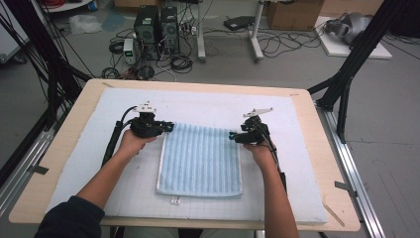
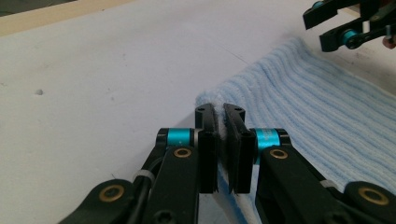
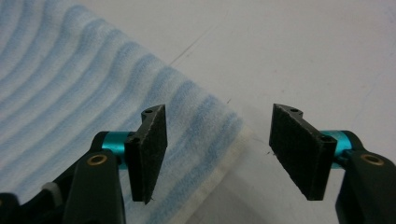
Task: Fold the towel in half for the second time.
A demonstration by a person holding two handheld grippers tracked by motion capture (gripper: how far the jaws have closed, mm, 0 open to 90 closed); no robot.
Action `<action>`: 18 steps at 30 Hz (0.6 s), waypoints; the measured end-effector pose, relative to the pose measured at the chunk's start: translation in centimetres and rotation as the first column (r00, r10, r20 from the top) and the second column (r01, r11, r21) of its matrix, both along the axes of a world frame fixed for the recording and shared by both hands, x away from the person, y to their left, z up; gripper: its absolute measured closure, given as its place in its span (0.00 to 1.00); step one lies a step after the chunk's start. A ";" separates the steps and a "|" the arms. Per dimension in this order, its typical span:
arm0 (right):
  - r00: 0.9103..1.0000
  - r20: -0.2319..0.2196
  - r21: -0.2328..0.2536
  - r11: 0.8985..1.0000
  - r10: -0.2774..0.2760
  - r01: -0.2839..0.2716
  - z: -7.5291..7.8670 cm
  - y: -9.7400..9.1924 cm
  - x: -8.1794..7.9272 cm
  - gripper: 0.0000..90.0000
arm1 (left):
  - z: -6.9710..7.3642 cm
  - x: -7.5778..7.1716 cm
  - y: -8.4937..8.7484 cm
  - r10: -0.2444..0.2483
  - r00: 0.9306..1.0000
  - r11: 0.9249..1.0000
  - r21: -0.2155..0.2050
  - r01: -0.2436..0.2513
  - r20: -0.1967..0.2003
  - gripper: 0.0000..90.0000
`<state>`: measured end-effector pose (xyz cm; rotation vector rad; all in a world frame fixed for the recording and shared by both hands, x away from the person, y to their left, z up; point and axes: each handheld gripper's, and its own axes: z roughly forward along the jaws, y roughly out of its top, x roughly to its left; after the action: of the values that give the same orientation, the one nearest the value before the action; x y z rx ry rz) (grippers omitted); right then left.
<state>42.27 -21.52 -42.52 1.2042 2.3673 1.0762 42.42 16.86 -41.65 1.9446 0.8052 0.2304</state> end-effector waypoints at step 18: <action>0.999 0.004 -0.042 0.999 0.032 -0.032 -0.4 0.8 0.9 0.94 | 0.0 0.5 0.3 0.049 0.999 0.999 -0.013 -0.049 0.022 0.94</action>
<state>43.17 -20.68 -42.96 1.1523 2.4013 1.0322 42.94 17.20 -41.63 1.9084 0.8381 0.2757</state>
